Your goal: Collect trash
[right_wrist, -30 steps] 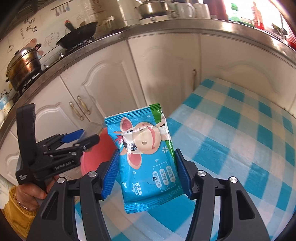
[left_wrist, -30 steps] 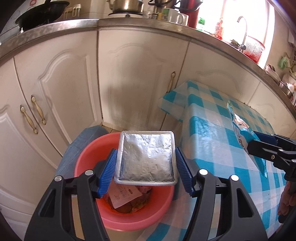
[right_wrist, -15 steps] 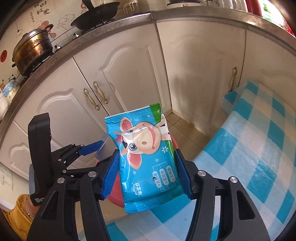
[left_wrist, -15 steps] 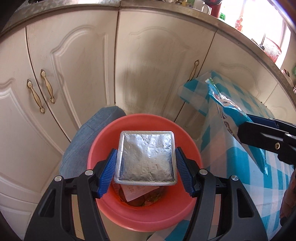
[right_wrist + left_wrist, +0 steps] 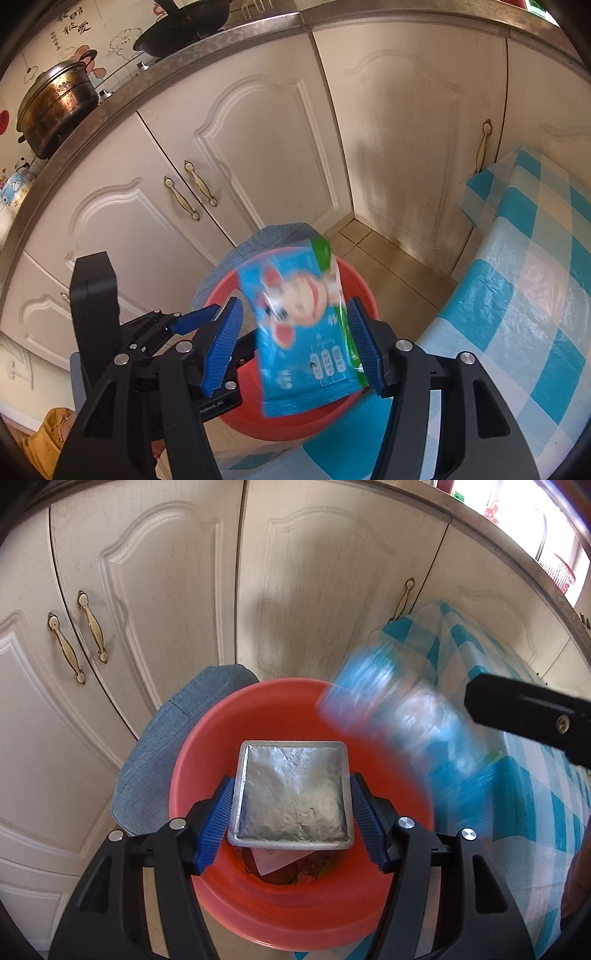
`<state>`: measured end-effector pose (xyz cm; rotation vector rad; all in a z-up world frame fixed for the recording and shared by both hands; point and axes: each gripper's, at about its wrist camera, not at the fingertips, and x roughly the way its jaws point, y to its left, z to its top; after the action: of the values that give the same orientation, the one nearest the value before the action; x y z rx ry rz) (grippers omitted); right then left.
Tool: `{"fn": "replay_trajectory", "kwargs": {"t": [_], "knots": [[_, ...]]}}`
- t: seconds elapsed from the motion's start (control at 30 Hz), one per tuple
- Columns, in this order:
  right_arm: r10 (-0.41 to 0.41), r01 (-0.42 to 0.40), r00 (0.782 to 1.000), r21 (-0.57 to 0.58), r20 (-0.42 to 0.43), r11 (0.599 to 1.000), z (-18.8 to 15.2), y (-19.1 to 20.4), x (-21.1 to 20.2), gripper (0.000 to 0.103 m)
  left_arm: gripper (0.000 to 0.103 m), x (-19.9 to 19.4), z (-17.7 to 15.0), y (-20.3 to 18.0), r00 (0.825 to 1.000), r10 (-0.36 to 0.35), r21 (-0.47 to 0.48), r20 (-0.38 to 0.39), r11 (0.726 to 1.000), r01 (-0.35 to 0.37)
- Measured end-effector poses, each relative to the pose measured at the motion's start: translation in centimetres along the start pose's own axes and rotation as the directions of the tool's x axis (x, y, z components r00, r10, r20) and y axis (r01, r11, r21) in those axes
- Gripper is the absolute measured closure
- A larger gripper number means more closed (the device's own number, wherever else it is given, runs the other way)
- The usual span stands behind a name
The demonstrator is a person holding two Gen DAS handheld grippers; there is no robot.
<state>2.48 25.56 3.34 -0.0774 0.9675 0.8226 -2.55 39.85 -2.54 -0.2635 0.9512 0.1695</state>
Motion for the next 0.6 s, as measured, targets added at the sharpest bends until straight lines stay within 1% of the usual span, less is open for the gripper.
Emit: {"fn": "replay_trajectory", "kwargs": {"t": [0.13,0.17,0.2,0.23,0.27,0.3,0.4,0.47,0.6], "knots": [[-0.025,0.025,1.0,-0.015,0.018,1.0,0.3,0.2,-0.2,0.043,0.04,0.6,-0.2,0.3,1.0,0.0,0.003,-0.012,1.0,0.0],[-0.032,0.032,0.999,-0.016,0.029,0.999,0.3,0.2,-0.5,0.042,0.039,0.8,-0.2,0.2,1.0,0.004,0.012,-0.017,1.0,-0.003],[-0.035,0.036,0.999,-0.014,0.036,0.999,0.3,0.1,-0.7,0.038,0.037,0.9,-0.3,0.2,1.0,0.009,0.018,-0.019,1.0,-0.008],[-0.04,0.041,0.998,-0.009,0.046,0.999,0.3,0.0,-1.1,0.035,0.029,1.0,-0.3,0.2,1.0,0.02,0.025,-0.02,0.999,-0.019],[-0.046,0.046,0.997,-0.005,0.055,0.999,0.2,-0.1,-1.5,0.027,0.016,1.0,-0.3,0.2,0.999,0.037,0.03,-0.021,0.999,-0.036],[-0.052,0.053,0.997,-0.002,0.062,0.999,0.2,-0.3,-1.9,0.022,0.014,0.9,-0.3,0.2,0.999,0.048,0.031,-0.018,0.998,-0.048],[-0.09,0.091,0.991,-0.002,0.094,0.996,-0.4,-0.7,-3.5,0.019,0.014,0.4,0.0,0.4,0.998,0.067,0.036,0.007,0.997,-0.067],[-0.119,0.118,0.987,0.017,0.111,0.993,-0.9,-1.2,-4.5,0.015,0.014,-0.2,0.3,0.2,0.995,0.094,0.039,0.018,0.995,-0.095],[-0.154,0.145,0.977,0.068,0.146,0.987,-1.9,-2.5,-6.5,0.015,0.013,-2.5,1.2,-1.1,0.983,0.152,0.068,0.101,0.985,-0.16]]}}
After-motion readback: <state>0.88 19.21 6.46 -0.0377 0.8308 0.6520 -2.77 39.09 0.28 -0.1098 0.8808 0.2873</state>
